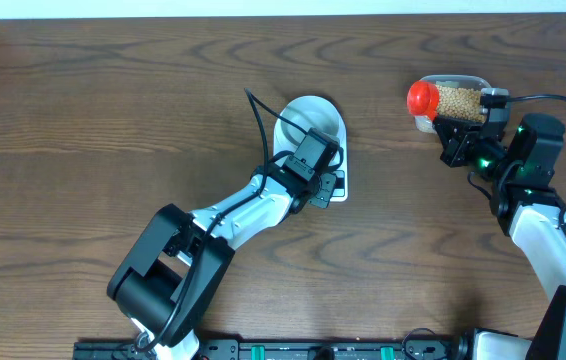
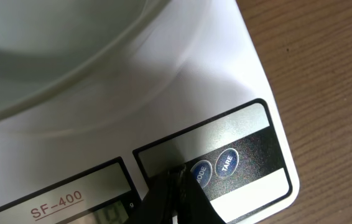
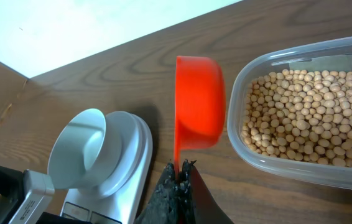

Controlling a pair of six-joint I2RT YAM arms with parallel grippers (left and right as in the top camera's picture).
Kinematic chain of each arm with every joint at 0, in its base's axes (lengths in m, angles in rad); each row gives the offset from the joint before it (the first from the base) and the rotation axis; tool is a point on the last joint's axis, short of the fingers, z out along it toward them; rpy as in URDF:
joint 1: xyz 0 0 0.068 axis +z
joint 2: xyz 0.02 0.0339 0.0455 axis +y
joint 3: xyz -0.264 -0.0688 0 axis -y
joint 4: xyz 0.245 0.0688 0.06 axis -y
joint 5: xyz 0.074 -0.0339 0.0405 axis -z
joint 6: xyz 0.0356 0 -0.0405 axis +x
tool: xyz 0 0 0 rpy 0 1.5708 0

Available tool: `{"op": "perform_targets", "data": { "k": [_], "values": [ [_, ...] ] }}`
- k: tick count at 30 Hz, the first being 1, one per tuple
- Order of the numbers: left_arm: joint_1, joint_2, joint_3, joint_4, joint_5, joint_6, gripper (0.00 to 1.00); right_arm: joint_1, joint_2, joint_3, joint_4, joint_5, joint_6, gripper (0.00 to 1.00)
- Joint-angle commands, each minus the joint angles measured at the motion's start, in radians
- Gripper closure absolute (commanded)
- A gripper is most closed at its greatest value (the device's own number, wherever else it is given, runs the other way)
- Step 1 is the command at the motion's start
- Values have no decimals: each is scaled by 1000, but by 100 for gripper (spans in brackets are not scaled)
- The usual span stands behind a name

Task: Scoop item into bowl and weigh 50g on scale

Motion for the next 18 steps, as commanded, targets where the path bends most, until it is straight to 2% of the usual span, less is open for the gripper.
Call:
{"op": "perform_targets", "data": {
  "k": [1,10,18],
  "values": [
    [0,-23,12,-6,-2,9,93,3,6,10,-1,5,-17,99],
    [0,-85,16,-24,-13,14,93,3,6,10,-1,5,-17,99],
    [11,-214,16,-152,-17,15,93,3,6,10,0,5,-17,99]
  ]
}}
